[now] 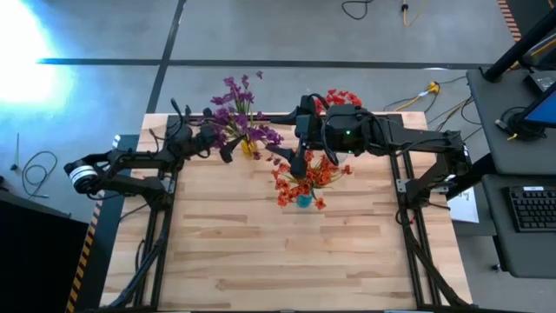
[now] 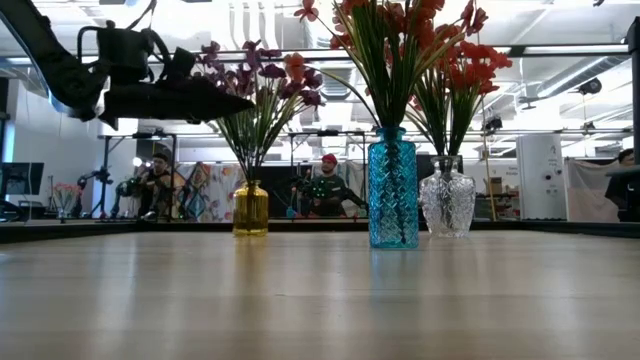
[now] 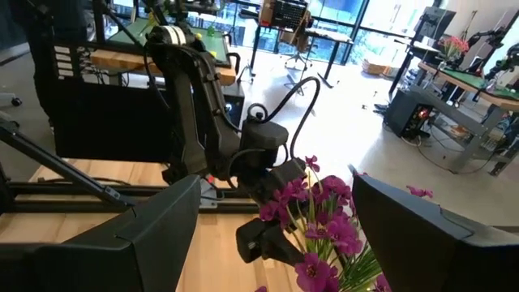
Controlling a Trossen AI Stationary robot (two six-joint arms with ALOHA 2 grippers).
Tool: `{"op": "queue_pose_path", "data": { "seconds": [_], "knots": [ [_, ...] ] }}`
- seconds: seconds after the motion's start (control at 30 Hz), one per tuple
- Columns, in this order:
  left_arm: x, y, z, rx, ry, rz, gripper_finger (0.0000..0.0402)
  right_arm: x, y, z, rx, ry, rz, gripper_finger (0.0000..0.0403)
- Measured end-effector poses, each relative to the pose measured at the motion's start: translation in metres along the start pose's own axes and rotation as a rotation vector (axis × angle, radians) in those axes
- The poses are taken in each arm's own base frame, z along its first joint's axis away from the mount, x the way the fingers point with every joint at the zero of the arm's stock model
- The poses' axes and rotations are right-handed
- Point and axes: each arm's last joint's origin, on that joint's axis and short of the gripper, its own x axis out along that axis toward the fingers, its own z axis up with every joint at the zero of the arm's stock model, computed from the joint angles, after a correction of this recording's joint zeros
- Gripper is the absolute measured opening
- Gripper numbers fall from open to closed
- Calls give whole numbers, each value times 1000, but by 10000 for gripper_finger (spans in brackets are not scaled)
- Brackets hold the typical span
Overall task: Sort flowers into vase by color
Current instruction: Put the violet flowers into the yellow vase
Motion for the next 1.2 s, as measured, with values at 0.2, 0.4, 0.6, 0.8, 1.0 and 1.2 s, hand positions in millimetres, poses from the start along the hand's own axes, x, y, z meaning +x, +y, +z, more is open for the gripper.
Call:
{"op": "queue_pose_path", "data": {
  "seconds": [0.2,0.4,0.6,0.8,1.0,1.2],
  "knots": [
    [-1,0,-1,10,1,0,331,0,0,0,0,0,0,315],
    [-6,-3,-6,29,-44,10,331,0,0,0,0,1,0,315],
    [-4,-4,-12,34,-57,13,331,0,0,0,1,1,0,315],
    [-3,-4,-13,20,-70,16,331,0,0,0,2,1,1,315],
    [-13,-7,-15,-2,-64,17,331,0,0,0,1,3,1,315],
    [-20,-8,-9,8,-129,23,331,0,0,0,-6,3,1,315]
  ]
}}
